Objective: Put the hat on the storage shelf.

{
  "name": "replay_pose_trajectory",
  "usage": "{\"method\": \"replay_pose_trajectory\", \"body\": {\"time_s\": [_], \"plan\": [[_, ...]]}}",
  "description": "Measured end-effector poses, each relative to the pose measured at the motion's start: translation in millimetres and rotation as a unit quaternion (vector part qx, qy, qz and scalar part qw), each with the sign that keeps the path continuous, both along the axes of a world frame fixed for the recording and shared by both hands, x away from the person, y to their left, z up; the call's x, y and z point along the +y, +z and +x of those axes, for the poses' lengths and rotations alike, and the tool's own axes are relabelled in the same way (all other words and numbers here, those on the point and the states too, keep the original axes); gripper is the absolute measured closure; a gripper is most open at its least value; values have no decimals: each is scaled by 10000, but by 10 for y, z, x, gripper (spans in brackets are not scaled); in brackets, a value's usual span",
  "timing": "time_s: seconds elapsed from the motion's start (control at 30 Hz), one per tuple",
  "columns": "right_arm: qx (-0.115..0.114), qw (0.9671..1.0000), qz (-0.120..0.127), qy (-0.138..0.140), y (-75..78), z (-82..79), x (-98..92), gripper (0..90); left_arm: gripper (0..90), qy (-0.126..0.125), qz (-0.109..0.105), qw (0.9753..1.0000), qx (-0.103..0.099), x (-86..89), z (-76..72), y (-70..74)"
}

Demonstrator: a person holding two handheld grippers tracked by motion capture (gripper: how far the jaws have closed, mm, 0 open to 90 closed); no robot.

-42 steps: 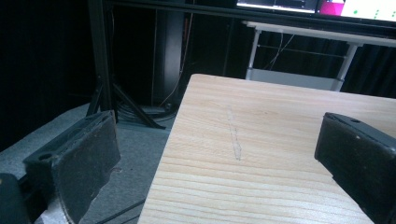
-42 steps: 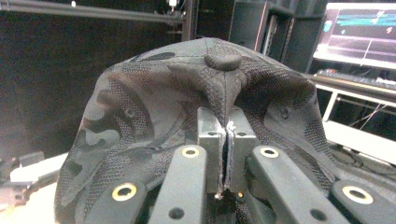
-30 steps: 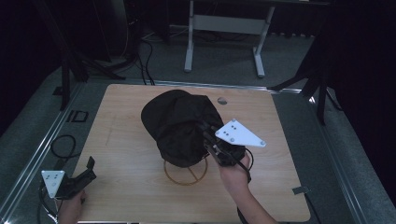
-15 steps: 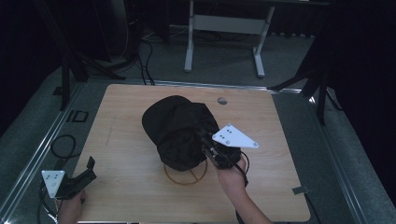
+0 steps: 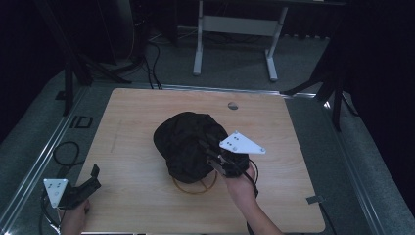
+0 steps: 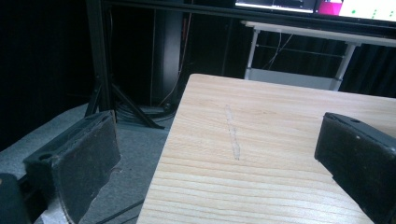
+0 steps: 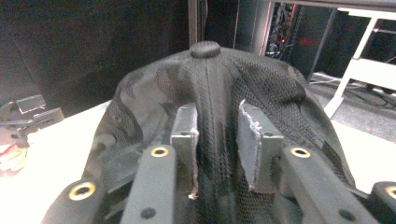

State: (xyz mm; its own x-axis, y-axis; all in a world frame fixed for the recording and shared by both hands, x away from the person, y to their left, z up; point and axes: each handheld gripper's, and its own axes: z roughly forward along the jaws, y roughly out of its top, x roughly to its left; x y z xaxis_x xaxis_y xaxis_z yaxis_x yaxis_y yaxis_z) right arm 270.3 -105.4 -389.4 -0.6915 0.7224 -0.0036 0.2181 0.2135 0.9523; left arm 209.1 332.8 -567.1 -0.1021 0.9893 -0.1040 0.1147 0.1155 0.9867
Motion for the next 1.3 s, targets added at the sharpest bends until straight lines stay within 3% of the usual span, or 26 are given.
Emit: {"method": "replay_pose_trajectory", "body": {"time_s": [0.23,0.67,0.83,1.07,1.3], "plan": [[71,10000,-35,-42,-12,38,-34,557,5,3,7,10000,-1,0,-1,0],[-8,10000,72,-11,136,19,-135,471,5,4,0,10000,-7,0,0,0],[-54,9999,89,-56,205,28,-263,359,5,2,14,10000,0,0,-1,0],[-276,9991,-31,-319,241,59,-520,293,5,13,7,10000,-5,-4,3,0],[-144,9989,-64,-451,204,143,-773,154,5,11,15,10000,1,-4,2,0]]}}
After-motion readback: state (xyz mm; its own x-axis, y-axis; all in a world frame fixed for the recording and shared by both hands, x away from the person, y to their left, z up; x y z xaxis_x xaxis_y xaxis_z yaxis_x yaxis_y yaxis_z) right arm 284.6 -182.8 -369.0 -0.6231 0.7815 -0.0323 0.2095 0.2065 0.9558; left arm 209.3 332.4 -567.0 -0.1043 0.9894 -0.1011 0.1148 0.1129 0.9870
